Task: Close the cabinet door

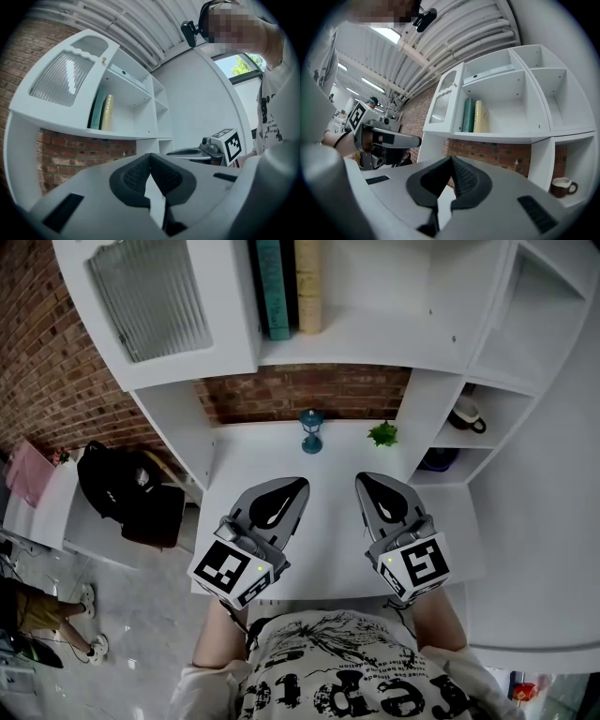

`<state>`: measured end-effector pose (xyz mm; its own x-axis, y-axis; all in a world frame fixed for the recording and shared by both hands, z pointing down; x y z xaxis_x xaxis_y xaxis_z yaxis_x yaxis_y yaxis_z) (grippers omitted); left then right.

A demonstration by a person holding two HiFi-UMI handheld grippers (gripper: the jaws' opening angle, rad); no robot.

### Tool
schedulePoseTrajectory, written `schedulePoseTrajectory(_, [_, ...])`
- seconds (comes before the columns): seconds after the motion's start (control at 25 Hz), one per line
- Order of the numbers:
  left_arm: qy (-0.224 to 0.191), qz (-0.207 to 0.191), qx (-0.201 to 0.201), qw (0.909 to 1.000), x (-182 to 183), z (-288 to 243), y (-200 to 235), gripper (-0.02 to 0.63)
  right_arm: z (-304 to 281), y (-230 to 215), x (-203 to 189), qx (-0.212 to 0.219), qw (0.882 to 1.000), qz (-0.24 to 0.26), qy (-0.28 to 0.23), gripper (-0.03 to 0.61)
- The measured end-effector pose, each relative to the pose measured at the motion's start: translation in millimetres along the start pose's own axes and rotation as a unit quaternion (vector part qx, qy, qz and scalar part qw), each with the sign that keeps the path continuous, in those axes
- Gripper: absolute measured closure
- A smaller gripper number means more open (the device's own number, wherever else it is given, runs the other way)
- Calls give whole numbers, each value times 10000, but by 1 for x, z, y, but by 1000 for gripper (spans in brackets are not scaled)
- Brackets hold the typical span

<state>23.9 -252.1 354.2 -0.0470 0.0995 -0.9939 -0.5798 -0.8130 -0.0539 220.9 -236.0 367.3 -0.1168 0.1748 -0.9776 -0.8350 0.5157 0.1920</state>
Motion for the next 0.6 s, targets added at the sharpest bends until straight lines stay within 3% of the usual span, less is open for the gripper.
schedulePoseTrajectory(0.6, [168,-58,-119,9998,-1,-7,-1,600,-7,-3,-8,-33,9999,-47,93,566])
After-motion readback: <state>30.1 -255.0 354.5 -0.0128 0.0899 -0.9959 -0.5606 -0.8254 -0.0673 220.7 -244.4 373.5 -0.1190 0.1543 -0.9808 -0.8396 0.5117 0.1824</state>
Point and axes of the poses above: the fingertips, and each gripper's own axes: z backward along the fingers, y to its left, x out of its top, the point moved 9 cm from there along z, backward along the fingers, and after that the axes turned 2 degrees about -y, right-handed, at the moved point
